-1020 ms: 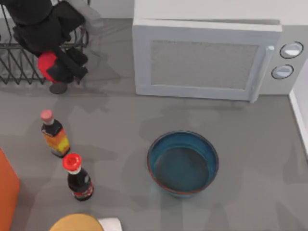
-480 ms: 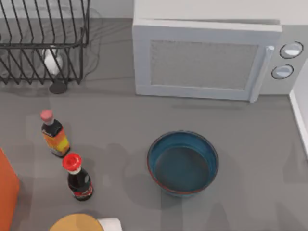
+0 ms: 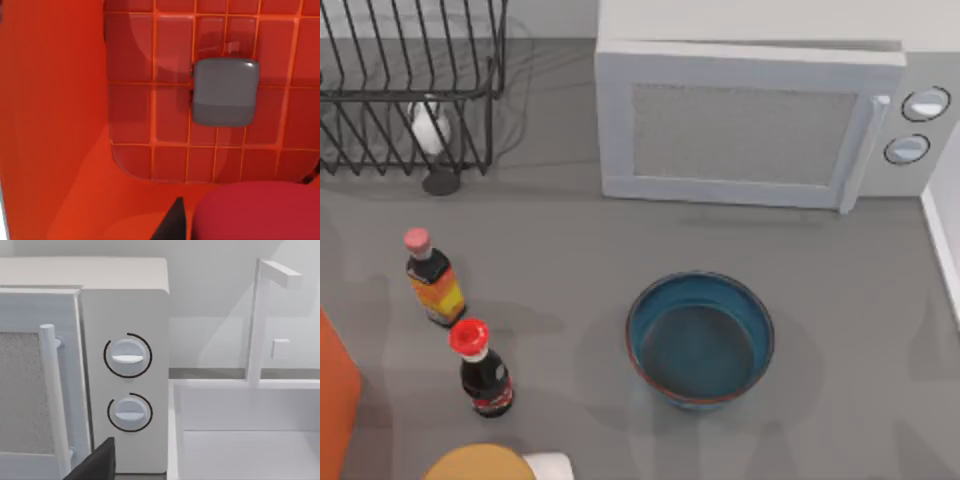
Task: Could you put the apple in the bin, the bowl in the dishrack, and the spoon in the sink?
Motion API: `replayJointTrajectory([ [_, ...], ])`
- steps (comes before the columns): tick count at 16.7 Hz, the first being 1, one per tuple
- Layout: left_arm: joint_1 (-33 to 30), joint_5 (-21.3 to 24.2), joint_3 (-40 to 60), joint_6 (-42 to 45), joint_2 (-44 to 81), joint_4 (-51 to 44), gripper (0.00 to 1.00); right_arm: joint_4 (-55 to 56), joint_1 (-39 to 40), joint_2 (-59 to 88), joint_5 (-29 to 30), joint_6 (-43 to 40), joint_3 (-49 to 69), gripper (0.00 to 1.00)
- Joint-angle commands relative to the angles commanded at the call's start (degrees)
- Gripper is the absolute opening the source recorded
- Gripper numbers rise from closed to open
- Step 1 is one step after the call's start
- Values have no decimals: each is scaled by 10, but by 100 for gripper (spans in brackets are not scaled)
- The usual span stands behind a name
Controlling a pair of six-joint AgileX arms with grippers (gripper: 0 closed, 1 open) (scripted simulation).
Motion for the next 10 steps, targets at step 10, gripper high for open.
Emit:
replayJointTrajectory([
  [10,2,0,-53,9,-3,41,0,0,0,0,0,0,0,100],
])
